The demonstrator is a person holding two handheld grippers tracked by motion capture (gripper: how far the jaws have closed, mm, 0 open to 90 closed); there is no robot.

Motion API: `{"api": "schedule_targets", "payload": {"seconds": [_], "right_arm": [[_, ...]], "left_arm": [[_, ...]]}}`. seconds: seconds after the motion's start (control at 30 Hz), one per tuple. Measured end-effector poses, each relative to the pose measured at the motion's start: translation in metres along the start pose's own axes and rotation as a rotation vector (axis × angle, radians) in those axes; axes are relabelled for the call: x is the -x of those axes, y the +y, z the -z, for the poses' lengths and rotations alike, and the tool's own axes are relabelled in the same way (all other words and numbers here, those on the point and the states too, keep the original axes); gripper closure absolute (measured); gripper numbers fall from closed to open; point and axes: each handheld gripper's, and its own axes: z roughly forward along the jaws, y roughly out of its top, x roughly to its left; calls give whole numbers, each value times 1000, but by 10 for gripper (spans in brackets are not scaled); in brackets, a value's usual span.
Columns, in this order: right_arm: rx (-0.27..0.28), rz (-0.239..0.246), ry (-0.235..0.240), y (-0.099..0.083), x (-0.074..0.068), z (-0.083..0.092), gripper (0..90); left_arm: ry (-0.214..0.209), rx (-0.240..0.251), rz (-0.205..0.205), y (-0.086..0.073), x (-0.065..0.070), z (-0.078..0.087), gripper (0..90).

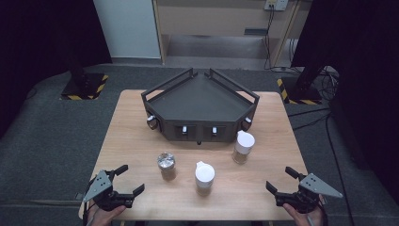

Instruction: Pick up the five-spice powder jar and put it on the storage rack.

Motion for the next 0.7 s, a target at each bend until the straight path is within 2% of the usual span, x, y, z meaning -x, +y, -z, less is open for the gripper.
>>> {"api": "schedule_targets", "payload": {"seconds": [0.33,0.43,0.7], "right_arm": [[4,-11,6,-1,1,0,36],[4,13,3,0,-2,0,36],[-1,16,5,1,-2,-1,38]], "left_arm": [[8,-9,5,0,1,1,6],[0,-2,13,0,0,1,7],[5,-2,31,2,1,1,9]]}}
